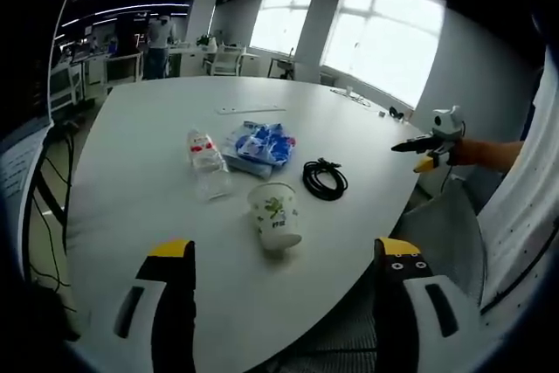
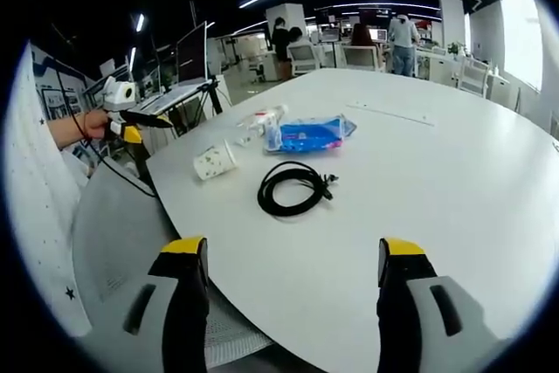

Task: Arrange the tabletop items into an orderly group along one side of the table until the central work area is clear of visible clutter.

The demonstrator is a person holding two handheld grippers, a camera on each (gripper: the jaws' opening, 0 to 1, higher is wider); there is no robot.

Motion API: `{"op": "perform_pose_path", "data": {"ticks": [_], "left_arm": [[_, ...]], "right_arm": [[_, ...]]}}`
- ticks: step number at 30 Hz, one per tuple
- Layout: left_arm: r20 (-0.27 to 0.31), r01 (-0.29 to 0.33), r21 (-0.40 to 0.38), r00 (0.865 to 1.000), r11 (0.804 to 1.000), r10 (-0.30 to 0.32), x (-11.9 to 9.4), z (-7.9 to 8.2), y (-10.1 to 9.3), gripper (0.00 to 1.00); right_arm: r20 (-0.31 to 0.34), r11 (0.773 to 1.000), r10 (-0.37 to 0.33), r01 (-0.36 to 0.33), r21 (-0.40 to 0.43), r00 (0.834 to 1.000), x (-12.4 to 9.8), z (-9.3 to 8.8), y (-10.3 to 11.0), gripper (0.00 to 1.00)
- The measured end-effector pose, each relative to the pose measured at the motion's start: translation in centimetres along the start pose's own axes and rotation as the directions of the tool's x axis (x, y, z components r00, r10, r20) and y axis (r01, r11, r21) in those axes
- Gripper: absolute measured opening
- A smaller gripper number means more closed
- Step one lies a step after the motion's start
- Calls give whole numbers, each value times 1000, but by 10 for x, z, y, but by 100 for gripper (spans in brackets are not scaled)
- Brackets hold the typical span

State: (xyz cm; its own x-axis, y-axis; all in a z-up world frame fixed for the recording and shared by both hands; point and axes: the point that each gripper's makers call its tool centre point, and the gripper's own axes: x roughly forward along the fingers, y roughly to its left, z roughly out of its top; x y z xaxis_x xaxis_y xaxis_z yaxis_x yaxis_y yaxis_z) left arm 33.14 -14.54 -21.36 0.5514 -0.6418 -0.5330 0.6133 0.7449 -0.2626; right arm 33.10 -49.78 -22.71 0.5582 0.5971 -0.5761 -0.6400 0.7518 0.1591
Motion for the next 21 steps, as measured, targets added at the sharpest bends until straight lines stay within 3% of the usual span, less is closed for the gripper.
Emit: {"op": "perform_pose_path", "data": {"ticks": [21], "left_arm": [[-6,5,-1,1000,1000,-5,4,3,-3,86]], "right_arm": [[-3,1000,11,-11,5,1000,7,2,0,79]]}}
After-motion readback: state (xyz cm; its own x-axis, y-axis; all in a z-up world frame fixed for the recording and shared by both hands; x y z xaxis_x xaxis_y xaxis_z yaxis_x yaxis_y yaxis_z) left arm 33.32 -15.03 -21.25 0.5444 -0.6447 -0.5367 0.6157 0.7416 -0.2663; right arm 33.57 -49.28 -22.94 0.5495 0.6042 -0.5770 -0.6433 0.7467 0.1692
